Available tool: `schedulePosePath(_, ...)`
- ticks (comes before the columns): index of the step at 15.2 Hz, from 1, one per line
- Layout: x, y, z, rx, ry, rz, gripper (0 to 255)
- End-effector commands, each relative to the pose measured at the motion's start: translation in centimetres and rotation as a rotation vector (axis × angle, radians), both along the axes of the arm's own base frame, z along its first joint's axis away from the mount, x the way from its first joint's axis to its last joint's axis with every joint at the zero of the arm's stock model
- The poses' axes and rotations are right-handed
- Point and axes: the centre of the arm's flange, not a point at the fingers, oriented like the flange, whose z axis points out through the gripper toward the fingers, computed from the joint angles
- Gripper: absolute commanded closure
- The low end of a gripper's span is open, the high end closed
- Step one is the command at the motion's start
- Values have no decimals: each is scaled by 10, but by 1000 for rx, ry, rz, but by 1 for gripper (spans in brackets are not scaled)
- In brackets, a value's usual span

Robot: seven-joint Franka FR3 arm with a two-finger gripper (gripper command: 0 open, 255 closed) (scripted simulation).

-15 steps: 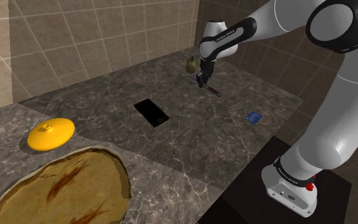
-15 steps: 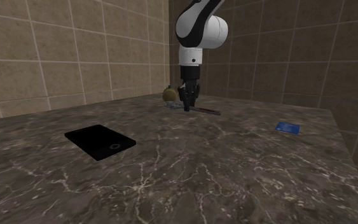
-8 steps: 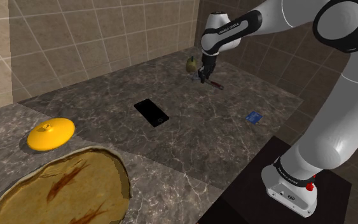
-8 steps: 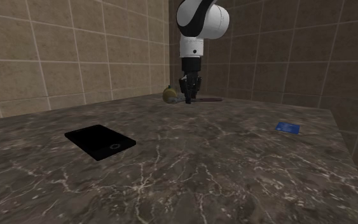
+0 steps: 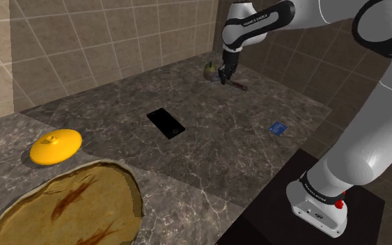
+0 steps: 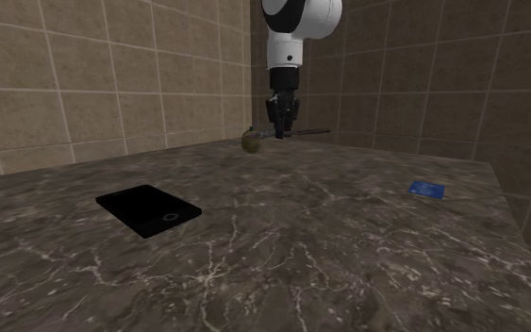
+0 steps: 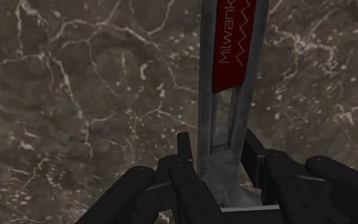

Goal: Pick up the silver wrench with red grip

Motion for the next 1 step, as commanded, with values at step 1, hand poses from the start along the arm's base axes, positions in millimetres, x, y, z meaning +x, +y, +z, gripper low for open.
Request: schedulePosePath(1,0,0,3,0,0,0,255)
